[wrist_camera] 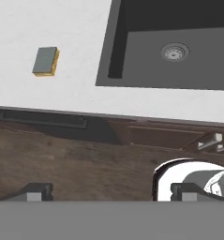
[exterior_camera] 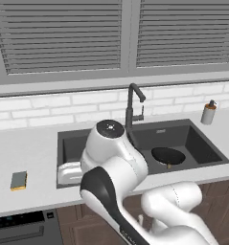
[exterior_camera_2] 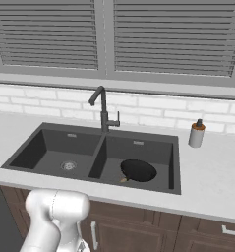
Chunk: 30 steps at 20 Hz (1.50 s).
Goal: Pick the pan and sponge and place them into the sink. Then turn on the water.
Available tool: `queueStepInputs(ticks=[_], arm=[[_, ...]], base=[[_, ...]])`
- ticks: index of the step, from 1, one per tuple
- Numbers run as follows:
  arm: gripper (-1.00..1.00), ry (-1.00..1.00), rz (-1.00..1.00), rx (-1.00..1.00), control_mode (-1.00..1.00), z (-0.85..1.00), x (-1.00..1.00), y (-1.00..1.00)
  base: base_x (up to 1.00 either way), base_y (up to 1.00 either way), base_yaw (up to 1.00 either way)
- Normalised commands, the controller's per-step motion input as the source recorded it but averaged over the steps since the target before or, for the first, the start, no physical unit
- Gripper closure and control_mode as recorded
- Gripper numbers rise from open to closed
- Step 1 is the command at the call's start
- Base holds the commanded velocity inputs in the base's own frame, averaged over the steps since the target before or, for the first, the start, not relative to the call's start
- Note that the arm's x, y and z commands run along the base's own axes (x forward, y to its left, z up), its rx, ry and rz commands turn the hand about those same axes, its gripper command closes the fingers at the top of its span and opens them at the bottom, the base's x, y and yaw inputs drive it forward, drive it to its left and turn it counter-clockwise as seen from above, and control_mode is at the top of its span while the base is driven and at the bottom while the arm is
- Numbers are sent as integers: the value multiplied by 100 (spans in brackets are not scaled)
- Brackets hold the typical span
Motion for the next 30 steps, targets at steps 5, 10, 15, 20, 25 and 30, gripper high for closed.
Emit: queueStepInputs(ticks=[5, 10, 15, 20, 25, 30], arm=[[-100, 0, 0, 0, -100, -1, 38, 54], [-100, 0, 0, 0, -100, -12, 40, 52], [-100, 0, 0, 0, -100, -28, 40, 53], [-100, 0, 0, -1, -100, -30, 40, 41], [-100, 4, 0, -2, -100, -28, 41, 28], [-100, 15, 0, -9, -100, -26, 40, 36]], base=[[0, 0, 0], [0, 0, 0], [0, 0, 0], [0, 0, 0], [0, 0, 0], [0, 0, 0]])
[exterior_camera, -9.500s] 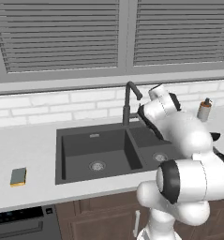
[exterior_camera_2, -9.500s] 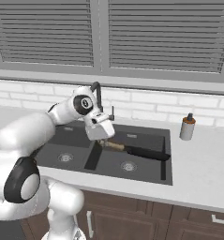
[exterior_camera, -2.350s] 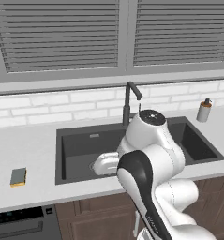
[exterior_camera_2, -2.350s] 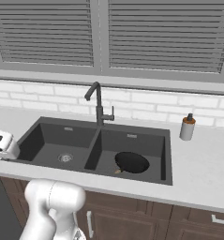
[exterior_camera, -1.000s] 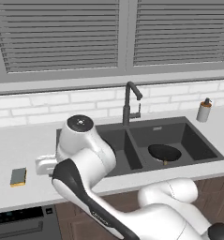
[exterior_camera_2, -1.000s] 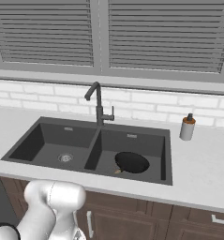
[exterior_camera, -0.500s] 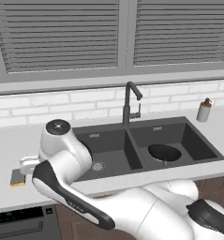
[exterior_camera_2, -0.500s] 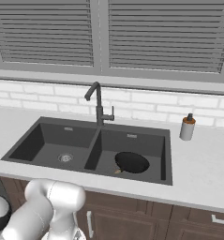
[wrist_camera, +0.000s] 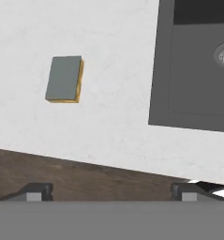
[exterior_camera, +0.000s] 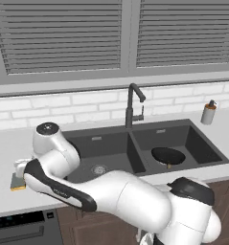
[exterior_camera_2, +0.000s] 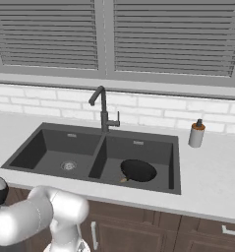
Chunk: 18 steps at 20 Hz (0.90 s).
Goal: Pick the pan and sponge and place them into the sink. Then turn on the water.
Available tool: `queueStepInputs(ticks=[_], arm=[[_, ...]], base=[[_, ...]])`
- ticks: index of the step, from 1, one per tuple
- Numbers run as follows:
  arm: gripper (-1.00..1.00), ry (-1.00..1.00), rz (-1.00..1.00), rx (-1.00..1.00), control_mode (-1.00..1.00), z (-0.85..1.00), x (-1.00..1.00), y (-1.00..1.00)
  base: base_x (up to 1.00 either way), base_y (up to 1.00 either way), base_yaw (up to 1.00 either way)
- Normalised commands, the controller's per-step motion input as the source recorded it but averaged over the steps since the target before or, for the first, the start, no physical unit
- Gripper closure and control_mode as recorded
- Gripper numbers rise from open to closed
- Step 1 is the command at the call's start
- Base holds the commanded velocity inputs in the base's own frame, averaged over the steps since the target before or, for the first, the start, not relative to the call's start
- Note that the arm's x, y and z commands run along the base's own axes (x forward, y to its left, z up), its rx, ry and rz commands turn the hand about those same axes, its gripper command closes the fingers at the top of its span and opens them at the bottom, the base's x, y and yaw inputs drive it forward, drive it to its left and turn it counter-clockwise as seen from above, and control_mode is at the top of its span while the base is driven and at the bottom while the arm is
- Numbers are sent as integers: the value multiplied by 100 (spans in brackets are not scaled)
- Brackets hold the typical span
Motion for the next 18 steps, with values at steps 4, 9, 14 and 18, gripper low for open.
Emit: queueStepInputs(ticks=[4, 9, 14, 18], arm=[[-100, 11, 0, -10, -100, -22, 35, 43], [-100, 2, 0, -9, -100, -19, 31, 48], [-100, 0, 0, -7, -100, -26, 27, 38], [-100, 0, 0, -1, -100, -35, 28, 21]], base=[[0, 0, 0], [0, 0, 0], [0, 0, 0], [0, 0, 0]])
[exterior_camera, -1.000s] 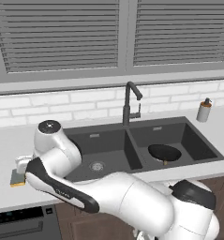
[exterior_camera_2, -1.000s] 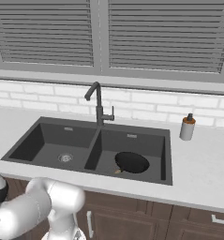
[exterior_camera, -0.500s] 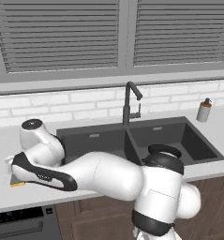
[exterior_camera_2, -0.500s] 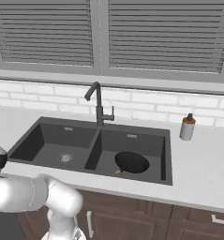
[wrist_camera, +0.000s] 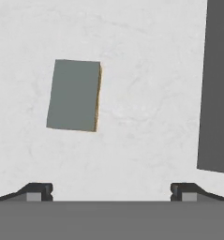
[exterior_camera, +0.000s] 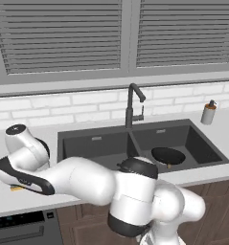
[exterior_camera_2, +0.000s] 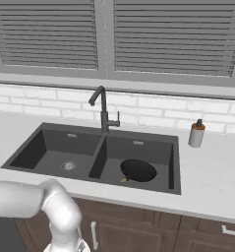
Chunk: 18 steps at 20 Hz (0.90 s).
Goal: Pick the pan and sponge and place them into the sink. Then turn on the water.
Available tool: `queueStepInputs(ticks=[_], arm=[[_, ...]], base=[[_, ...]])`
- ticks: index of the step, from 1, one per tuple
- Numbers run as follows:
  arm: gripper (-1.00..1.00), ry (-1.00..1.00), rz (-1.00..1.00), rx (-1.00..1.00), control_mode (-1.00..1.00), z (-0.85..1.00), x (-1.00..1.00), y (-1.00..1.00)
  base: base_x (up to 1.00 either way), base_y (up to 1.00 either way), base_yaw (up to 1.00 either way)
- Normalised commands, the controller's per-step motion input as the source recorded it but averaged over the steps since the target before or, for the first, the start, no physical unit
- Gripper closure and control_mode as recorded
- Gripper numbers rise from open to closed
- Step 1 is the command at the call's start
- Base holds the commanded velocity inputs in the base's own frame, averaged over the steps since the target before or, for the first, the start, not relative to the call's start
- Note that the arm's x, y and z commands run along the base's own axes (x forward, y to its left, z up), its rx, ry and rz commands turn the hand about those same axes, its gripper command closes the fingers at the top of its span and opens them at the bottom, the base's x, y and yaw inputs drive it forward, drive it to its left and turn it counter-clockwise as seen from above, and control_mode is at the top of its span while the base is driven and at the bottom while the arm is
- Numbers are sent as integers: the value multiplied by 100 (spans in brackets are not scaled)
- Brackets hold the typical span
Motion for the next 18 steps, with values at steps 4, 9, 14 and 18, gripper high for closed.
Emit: queueStepInputs(ticks=[4, 9, 14, 18], arm=[[-100, 0, 0, 0, -100, -45, 22, 5], [-100, 0, 0, 0, -100, -47, 18, 3], [-100, -1, 0, 1, -100, -31, 10, 17], [-100, -6, 0, 2, -100, -18, 5, 34]], base=[[0, 0, 0], [0, 0, 0], [0, 0, 0], [0, 0, 0]])
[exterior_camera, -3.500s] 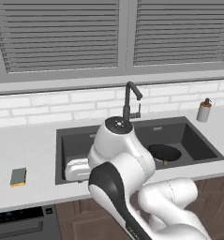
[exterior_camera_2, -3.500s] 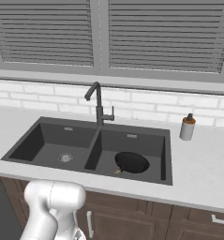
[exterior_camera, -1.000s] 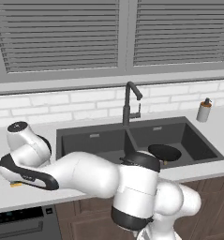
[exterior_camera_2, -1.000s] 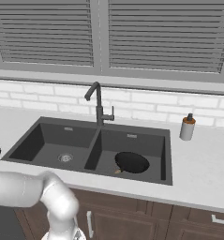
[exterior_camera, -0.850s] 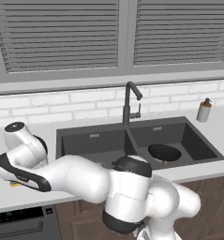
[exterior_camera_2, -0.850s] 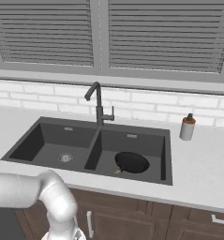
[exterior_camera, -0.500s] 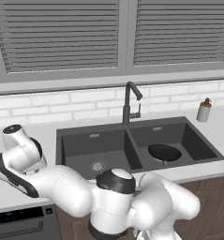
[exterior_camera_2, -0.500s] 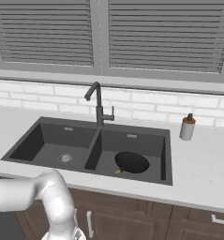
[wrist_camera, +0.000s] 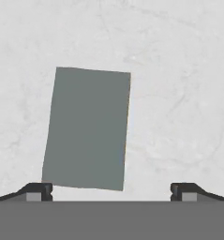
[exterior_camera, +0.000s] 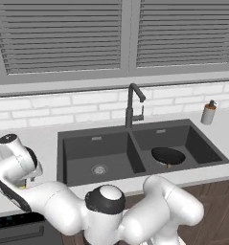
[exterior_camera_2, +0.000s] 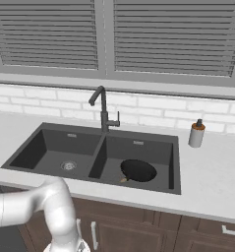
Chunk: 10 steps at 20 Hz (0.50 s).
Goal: Pick the pan and sponge and place them into the sink. Then turn on the water.
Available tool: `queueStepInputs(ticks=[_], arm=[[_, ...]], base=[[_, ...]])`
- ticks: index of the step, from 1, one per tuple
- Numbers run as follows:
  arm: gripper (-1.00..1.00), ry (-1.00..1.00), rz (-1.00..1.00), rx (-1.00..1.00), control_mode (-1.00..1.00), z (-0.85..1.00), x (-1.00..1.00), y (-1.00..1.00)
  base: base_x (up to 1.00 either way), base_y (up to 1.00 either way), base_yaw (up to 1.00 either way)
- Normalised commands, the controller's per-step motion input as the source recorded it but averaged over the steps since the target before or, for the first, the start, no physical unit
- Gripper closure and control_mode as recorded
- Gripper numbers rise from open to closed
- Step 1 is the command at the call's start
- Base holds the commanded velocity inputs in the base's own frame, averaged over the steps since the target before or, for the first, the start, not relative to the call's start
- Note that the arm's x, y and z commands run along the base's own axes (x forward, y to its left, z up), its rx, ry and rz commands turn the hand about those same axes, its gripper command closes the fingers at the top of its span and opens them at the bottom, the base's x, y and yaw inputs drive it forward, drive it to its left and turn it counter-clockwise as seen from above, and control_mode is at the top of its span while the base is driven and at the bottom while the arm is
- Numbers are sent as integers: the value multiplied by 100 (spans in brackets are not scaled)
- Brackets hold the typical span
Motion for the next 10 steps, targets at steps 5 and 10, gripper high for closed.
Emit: queueStepInputs(ticks=[5, 10], arm=[[-100, -5, 0, 3, -100, -18, 15, 26], [-100, -2, 0, 5, -100, -25, 24, 5]], base=[[0, 0, 0], [0, 0, 0]])
